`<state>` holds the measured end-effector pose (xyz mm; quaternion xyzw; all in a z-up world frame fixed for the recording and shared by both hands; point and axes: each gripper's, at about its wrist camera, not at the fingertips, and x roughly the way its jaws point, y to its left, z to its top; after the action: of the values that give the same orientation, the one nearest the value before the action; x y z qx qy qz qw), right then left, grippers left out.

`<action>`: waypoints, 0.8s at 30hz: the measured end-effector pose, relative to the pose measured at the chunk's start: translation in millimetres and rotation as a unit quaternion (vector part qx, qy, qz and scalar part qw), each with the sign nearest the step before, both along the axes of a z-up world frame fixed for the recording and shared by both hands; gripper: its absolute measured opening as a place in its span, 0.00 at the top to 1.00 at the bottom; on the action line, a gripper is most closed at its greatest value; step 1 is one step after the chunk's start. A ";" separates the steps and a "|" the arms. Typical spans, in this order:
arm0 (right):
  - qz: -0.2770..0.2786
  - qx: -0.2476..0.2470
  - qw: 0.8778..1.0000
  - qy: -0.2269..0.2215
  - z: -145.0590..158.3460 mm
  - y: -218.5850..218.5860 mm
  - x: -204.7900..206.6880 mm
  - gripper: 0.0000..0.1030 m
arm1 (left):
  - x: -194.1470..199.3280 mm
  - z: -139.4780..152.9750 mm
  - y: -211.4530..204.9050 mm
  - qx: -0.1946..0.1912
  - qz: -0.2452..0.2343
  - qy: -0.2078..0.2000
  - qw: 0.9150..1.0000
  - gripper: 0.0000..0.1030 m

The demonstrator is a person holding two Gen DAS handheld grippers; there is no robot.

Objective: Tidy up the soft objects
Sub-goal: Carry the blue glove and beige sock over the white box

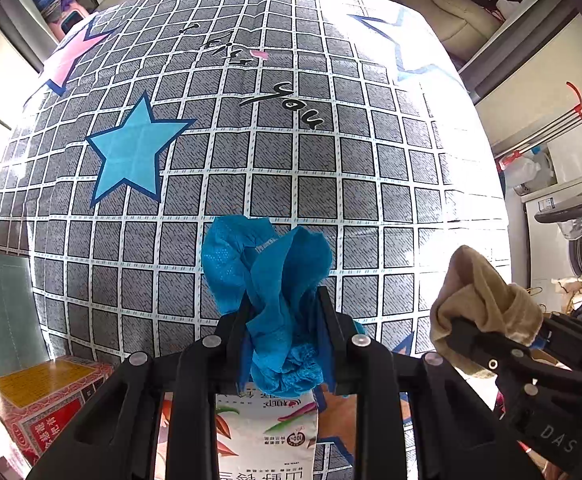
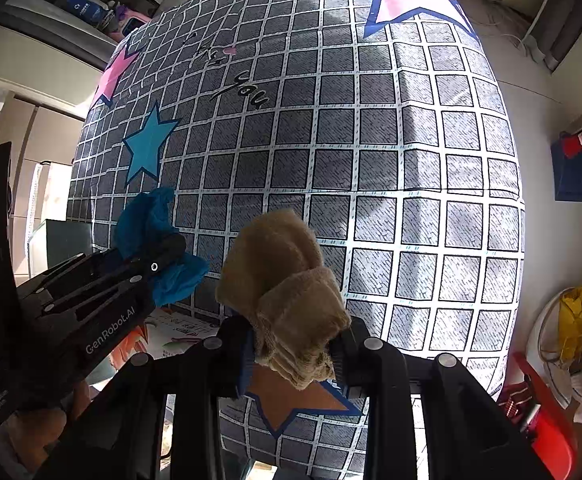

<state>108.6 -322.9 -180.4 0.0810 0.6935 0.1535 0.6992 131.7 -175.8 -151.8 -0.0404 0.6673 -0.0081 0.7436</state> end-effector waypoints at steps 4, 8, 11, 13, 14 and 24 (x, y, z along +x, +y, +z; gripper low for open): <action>-0.010 -0.002 1.000 -0.009 8.5 9.6 -10.4 0.68 | -22.0 18.0 3.0 -0.008 -0.022 -0.008 1.000 0.71; -0.021 0.000 1.000 -0.020 22.1 22.5 -27.2 0.68 | -40.3 37.5 14.3 -0.013 -0.039 -0.020 0.999 0.71; -0.023 0.001 0.999 -0.028 33.2 35.4 -40.8 0.68 | -55.5 51.3 23.7 -0.015 -0.049 -0.032 0.998 0.71; -0.026 0.002 0.999 -0.033 40.6 43.6 -48.7 0.68 | -61.6 59.4 33.4 -0.018 -0.053 -0.040 0.998 0.71; -0.027 0.004 0.999 -0.036 44.3 47.7 -52.5 0.68 | -65.5 65.2 36.3 -0.018 -0.055 -0.043 0.997 0.71; -0.003 0.014 0.998 -0.063 76.5 98.3 -82.0 0.68 | -100.7 105.5 80.1 -0.013 -0.049 -0.082 0.995 0.71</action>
<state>26.6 -224.6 -103.9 0.0832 0.6459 0.1653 0.7406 31.0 -95.8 -46.3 -0.0160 0.6049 -0.0567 0.7941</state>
